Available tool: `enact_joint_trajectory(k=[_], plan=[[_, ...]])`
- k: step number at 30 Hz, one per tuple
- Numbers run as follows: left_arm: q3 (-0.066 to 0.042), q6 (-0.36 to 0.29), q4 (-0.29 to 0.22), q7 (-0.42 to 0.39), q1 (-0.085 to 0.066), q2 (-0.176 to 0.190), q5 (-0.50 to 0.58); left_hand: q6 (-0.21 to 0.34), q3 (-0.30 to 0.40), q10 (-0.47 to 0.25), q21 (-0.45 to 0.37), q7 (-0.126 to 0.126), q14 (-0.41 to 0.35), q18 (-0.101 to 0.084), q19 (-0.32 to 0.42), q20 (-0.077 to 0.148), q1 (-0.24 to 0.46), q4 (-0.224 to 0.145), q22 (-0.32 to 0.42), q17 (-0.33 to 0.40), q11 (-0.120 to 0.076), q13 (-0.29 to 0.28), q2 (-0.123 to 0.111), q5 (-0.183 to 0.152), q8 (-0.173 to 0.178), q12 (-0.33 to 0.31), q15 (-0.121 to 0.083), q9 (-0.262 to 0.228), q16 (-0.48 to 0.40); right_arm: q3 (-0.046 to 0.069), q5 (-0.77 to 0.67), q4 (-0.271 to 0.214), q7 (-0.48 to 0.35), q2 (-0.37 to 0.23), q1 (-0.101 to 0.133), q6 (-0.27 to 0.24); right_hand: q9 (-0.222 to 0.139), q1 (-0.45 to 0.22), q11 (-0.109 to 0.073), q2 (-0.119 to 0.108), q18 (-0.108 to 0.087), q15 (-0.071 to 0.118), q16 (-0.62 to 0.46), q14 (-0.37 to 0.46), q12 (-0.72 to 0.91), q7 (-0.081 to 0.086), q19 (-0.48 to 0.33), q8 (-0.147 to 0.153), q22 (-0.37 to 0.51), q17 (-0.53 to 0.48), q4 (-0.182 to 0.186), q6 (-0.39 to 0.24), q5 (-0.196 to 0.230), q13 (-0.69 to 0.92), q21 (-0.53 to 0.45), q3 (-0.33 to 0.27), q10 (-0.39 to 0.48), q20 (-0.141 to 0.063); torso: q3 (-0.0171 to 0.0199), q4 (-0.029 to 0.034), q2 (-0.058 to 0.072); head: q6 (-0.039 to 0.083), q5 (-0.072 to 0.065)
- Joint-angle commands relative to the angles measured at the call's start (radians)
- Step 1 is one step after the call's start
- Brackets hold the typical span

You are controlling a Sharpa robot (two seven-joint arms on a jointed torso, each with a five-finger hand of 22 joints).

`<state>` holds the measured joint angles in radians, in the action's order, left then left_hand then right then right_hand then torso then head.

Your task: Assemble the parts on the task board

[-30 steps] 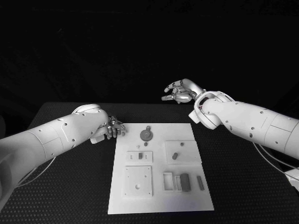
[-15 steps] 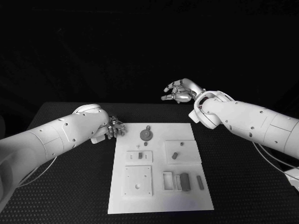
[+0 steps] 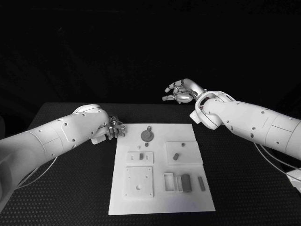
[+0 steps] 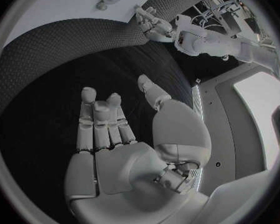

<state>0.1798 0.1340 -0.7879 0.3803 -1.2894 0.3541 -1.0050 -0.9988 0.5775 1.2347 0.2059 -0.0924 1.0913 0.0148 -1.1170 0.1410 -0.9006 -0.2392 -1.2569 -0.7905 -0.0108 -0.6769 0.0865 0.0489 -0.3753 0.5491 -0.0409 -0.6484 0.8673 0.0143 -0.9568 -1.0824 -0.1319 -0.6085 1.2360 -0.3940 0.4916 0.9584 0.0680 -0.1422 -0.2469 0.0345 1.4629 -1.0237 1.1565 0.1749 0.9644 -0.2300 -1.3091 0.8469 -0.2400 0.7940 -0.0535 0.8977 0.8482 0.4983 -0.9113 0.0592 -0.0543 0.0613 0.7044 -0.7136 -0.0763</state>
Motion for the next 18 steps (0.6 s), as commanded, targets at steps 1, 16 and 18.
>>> enact_joint_trajectory(k=[1,16,18], plan=[[0.001,0.026,-0.001,-0.002,0.003,0.000,0.015,-0.006,0.008,0.002,-0.007,0.001,-0.004,-0.002,-0.005,-0.001,-0.010,-0.002,-0.002,0.002,-0.003,0.001,-0.002,0.000,0.000,0.005,-0.002,-0.002,0.005,0.001,-0.002,0.000,-0.007,0.001,0.000,0.011,-0.002,-0.006,0.001,0.005,-0.015,0.004,-0.004,0.004,-0.005,0.006,-0.006,-0.002,-0.012,-0.002,0.003,-0.001,0.003,-0.002,-0.004,-0.001,-0.001,0.002,-0.0003,0.0001,-0.001,-0.003,0.000],[0.001,0.014,-0.004,0.002,0.003,0.004,0.046,-0.032,0.047,0.030,-0.001,0.012,0.018,0.000,-0.028,0.006,-0.031,-0.022,-0.019,0.023,-0.014,0.008,-0.004,0.018,-0.012,0.015,-0.009,0.001,0.030,0.001,-0.002,0.001,-0.008,0.003,0.000,0.010,-0.002,-0.007,0.001,0.004,-0.015,0.004,-0.004,0.003,-0.005,0.006,-0.005,-0.002,-0.012,-0.002,0.003,-0.001,0.003,-0.003,-0.004,-0.002,-0.001,0.002,0.0002,-0.0005,-0.001,-0.003,0.001],[0.001,0.010,-0.015,0.005,0.003,0.013,0.072,-0.036,0.050,0.036,0.000,0.014,0.023,0.000,-0.033,0.007,-0.030,-0.023,-0.022,0.027,-0.016,0.010,-0.005,0.021,-0.013,0.017,-0.010,0.001,0.034,0.001,-0.002,0.000,-0.007,0.001,0.000,0.011,-0.002,-0.007,0.001,0.005,-0.015,0.004,-0.004,0.003,-0.005,0.006,-0.005,-0.002,-0.012,-0.002,0.003,-0.001,0.003,-0.003,-0.004,-0.002,-0.001,0.002,0.0003,-0.0001,-0.001,-0.003,0.001]])
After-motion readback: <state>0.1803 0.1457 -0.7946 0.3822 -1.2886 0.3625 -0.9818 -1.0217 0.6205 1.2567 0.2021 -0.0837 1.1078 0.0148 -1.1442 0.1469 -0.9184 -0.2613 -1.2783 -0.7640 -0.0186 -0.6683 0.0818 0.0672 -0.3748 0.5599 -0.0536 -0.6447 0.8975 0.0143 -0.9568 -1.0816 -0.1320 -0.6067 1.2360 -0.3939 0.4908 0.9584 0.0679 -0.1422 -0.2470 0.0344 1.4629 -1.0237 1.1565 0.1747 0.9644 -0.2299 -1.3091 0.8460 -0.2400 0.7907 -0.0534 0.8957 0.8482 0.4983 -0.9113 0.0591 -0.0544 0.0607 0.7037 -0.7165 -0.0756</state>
